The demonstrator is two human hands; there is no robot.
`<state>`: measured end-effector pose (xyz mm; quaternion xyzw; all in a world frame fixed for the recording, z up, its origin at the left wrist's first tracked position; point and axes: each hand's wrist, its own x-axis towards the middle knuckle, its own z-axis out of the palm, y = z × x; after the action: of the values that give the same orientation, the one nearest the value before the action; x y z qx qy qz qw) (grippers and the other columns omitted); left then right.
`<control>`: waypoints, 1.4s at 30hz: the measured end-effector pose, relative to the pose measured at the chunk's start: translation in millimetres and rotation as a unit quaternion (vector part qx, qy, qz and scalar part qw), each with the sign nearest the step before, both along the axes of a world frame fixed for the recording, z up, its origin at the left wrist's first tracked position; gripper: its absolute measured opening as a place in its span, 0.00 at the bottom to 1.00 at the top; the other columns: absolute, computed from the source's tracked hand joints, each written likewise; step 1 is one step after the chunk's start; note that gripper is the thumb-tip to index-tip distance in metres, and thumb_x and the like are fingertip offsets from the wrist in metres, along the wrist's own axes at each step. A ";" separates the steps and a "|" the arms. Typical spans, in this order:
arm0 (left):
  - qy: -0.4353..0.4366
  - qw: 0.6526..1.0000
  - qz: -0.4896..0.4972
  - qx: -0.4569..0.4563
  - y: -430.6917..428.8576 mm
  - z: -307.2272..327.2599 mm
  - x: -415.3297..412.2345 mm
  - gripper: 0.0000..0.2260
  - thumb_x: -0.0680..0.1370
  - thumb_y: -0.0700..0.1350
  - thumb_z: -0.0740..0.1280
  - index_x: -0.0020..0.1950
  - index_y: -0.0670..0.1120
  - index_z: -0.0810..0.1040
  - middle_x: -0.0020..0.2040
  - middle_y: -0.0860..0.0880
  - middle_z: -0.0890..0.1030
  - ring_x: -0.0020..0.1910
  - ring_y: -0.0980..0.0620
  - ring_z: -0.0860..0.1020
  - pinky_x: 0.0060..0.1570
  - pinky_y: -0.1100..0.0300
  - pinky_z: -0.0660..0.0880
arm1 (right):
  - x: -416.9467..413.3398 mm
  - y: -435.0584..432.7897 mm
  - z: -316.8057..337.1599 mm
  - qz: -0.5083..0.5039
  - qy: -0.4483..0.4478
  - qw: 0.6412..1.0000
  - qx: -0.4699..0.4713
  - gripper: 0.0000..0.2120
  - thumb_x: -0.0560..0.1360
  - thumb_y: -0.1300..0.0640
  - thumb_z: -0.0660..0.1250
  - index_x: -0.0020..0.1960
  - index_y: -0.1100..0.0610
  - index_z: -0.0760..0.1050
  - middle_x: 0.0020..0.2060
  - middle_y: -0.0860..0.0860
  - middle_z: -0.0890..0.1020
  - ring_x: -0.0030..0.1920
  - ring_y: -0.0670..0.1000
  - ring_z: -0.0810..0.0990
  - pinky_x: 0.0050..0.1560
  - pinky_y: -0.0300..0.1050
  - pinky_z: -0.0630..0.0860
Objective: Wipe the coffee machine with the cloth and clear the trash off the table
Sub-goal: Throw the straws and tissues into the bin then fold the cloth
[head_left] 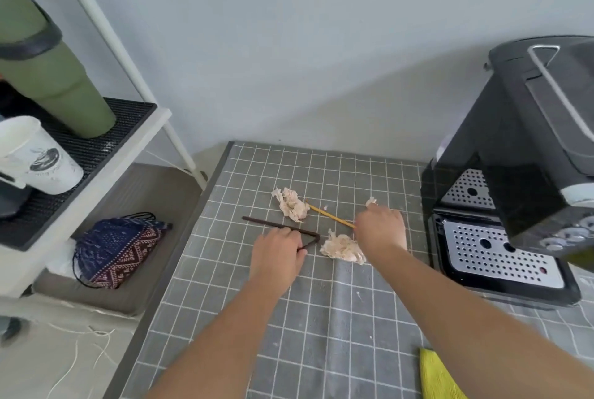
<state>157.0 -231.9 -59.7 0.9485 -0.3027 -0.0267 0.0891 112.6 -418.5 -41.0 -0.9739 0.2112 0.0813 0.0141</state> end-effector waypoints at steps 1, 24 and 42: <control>-0.004 1.000 0.000 -0.003 3.3 1.4 0.6 0.09 0.79 0.53 0.61 0.54 0.51 0.78 0.51 0.54 0.79 0.54 0.52 0.76 0.52 0.58 0.72 | 0.2 1.0 0.9 -0.013 -0.011 1.000 0.016 0.11 0.75 0.63 0.60 0.51 0.56 0.79 0.50 0.53 0.79 0.53 0.55 0.76 0.55 0.47 0.69; -0.122 0.858 -0.495 -0.061 -210.6 68.5 -346.8 0.08 0.63 0.54 0.72 0.32 0.52 0.76 0.30 0.56 0.77 0.33 0.54 0.79 0.32 0.64 0.73 | -520.8 -112.1 40.9 -0.396 -0.174 0.898 0.077 0.06 0.74 0.56 0.67 0.42 0.58 0.78 0.35 0.56 0.83 0.43 0.61 0.80 0.41 0.50 0.72; 0.144 0.638 -0.753 0.074 -300.1 -55.8 -684.5 0.07 0.72 0.49 0.68 0.43 0.46 0.79 0.40 0.48 0.81 0.42 0.45 0.80 0.40 0.55 0.74 | -834.3 -43.7 -88.7 -0.757 -0.148 0.551 0.320 0.05 0.73 0.56 0.65 0.39 0.52 0.72 0.39 0.53 0.84 0.40 0.55 0.80 0.31 0.40 0.68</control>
<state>-527.4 -532.0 -115.5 0.3801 -0.8925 -0.2428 0.0097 -721.7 -462.2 -129.7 -0.3839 0.8251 -0.0420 0.4124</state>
